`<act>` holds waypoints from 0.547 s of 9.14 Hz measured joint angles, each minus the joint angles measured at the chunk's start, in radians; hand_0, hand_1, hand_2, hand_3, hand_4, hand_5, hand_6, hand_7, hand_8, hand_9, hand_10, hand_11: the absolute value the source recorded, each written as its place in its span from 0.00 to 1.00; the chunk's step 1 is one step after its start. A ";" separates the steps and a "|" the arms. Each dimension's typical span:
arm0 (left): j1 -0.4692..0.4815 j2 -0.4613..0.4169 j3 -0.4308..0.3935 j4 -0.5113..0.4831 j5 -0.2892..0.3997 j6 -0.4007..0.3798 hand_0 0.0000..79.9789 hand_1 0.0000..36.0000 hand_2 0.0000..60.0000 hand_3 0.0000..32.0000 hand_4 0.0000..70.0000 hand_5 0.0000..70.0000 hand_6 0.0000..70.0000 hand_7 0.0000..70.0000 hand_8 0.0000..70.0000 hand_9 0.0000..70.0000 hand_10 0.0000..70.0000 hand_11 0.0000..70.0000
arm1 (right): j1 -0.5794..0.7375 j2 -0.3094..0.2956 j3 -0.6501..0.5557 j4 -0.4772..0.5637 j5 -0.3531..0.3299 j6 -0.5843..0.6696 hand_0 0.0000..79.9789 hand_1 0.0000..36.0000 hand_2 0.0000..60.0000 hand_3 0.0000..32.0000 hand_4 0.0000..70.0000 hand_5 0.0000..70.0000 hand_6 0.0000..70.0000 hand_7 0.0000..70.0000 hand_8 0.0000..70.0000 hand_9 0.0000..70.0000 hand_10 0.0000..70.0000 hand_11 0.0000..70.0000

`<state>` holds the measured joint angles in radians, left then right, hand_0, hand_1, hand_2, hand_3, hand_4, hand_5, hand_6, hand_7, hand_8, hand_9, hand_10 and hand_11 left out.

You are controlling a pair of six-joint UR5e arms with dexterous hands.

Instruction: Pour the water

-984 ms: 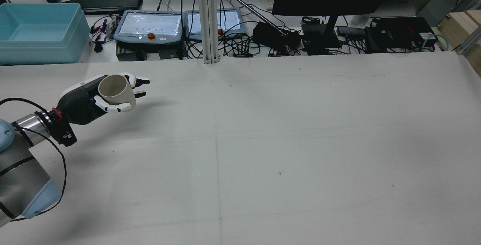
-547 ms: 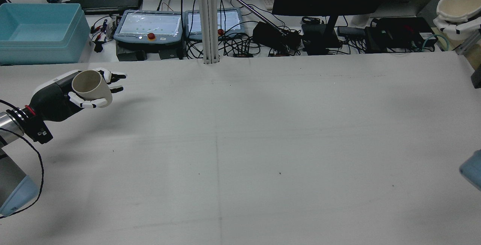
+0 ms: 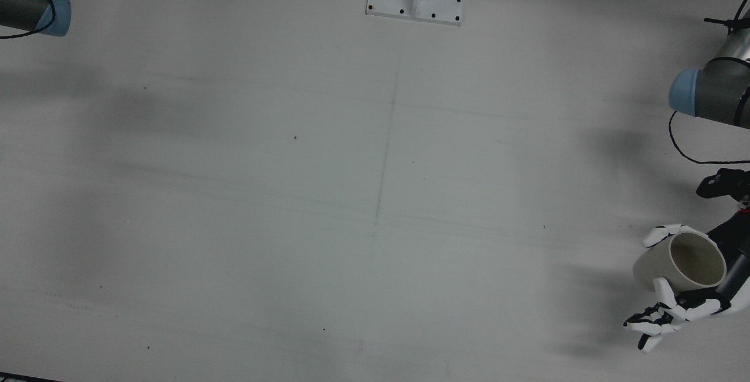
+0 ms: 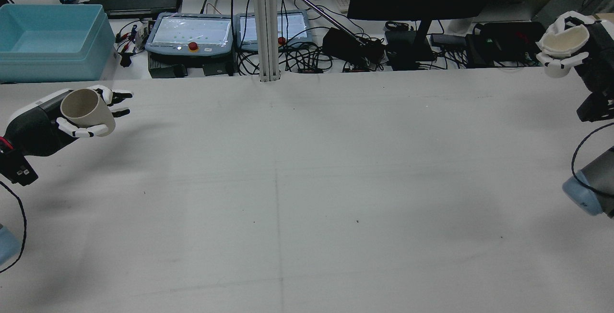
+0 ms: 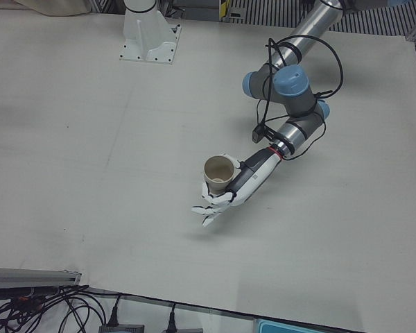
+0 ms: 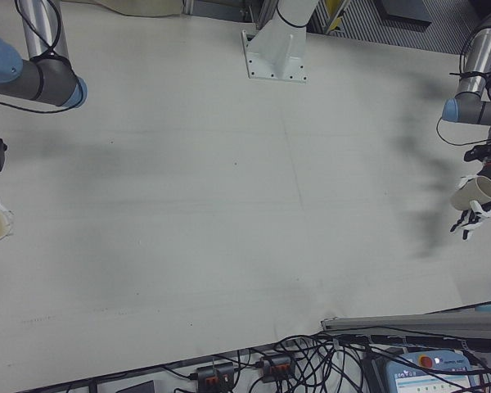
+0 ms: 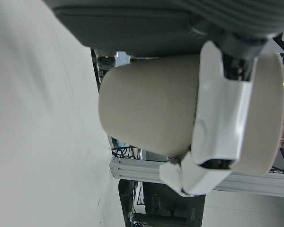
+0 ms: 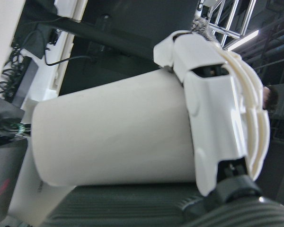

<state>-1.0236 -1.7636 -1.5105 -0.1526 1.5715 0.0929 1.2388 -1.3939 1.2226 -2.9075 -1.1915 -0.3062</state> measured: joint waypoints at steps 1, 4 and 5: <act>-0.034 0.019 0.042 -0.057 -0.001 0.002 0.76 0.92 1.00 0.00 0.86 1.00 0.21 0.35 0.05 0.08 0.10 0.17 | -0.006 0.042 -0.135 0.067 -0.001 0.012 0.94 0.89 0.55 0.00 0.44 1.00 0.56 0.68 0.38 0.49 0.38 0.58; -0.083 0.082 0.204 -0.246 -0.007 0.021 0.73 0.82 1.00 0.00 0.83 1.00 0.20 0.34 0.05 0.08 0.10 0.17 | -0.038 0.097 -0.317 0.124 -0.011 0.004 0.60 0.26 0.00 0.81 0.10 0.00 0.02 0.04 0.00 0.00 0.00 0.00; -0.099 0.103 0.256 -0.314 -0.010 0.047 0.71 0.79 1.00 0.00 0.84 1.00 0.20 0.34 0.05 0.08 0.10 0.17 | -0.041 0.102 -0.308 0.126 -0.029 0.015 0.58 0.21 0.00 1.00 0.03 0.00 0.00 0.06 0.00 0.00 0.00 0.00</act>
<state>-1.1224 -1.6602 -1.2548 -0.4661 1.5614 0.1398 1.1982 -1.2920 0.9142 -2.7816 -1.2202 -0.2909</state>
